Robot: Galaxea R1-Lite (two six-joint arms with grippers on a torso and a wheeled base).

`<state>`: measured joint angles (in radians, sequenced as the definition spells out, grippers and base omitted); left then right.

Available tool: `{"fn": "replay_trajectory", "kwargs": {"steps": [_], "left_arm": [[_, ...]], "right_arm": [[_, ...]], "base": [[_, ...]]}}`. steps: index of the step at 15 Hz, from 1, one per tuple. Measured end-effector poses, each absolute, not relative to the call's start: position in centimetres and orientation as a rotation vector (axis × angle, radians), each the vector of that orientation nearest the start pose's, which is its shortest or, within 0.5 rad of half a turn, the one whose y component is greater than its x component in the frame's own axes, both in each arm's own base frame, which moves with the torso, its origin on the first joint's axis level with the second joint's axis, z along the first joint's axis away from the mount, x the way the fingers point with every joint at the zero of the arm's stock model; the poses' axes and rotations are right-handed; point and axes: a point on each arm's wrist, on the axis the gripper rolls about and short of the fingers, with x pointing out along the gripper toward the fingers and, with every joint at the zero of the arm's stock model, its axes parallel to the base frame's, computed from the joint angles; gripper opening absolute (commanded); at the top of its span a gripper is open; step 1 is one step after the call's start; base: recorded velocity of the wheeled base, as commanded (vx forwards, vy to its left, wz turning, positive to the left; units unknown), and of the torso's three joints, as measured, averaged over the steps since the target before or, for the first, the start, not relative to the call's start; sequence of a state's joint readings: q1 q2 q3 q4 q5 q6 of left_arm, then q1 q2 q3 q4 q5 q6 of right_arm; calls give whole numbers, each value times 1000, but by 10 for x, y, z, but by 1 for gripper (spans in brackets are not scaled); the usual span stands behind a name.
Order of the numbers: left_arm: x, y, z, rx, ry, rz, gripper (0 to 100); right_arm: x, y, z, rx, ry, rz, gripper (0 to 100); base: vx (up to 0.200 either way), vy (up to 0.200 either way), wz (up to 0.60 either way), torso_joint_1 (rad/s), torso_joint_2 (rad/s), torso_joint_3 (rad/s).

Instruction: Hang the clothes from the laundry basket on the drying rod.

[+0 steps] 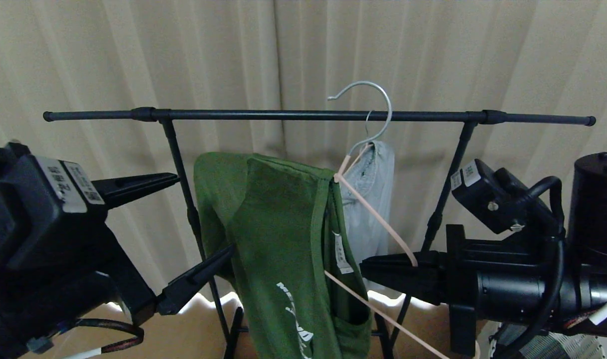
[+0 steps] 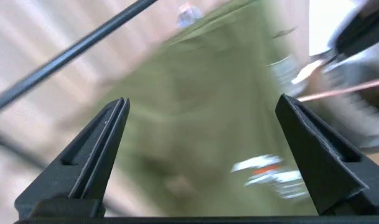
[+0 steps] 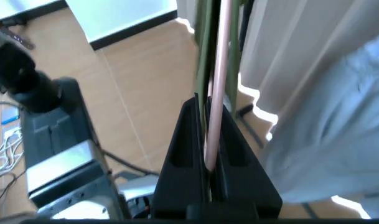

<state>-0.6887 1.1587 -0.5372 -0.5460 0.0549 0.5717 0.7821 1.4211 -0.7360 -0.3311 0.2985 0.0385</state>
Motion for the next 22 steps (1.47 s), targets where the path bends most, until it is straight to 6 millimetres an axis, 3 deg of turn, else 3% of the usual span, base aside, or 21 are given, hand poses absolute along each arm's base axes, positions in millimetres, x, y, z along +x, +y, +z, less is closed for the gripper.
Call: {"fn": "replay_trajectory", "kwargs": {"steps": [7,15,22], "left_arm": [[151,-121,247,747,-244,-596,100],[172,-135,240,797,-207,-598,100],[185,-132,242,841,-200,-553,100]], "right_arm": [[154,173,212,-63,371,1096,0],[146,190,208,-96,383,1169,0],[147,196,203,-115,392,1187,0]], "base": [[0,0,0,0,0,0],[0,0,0,0,0,0],[0,0,0,0,0,0]]}}
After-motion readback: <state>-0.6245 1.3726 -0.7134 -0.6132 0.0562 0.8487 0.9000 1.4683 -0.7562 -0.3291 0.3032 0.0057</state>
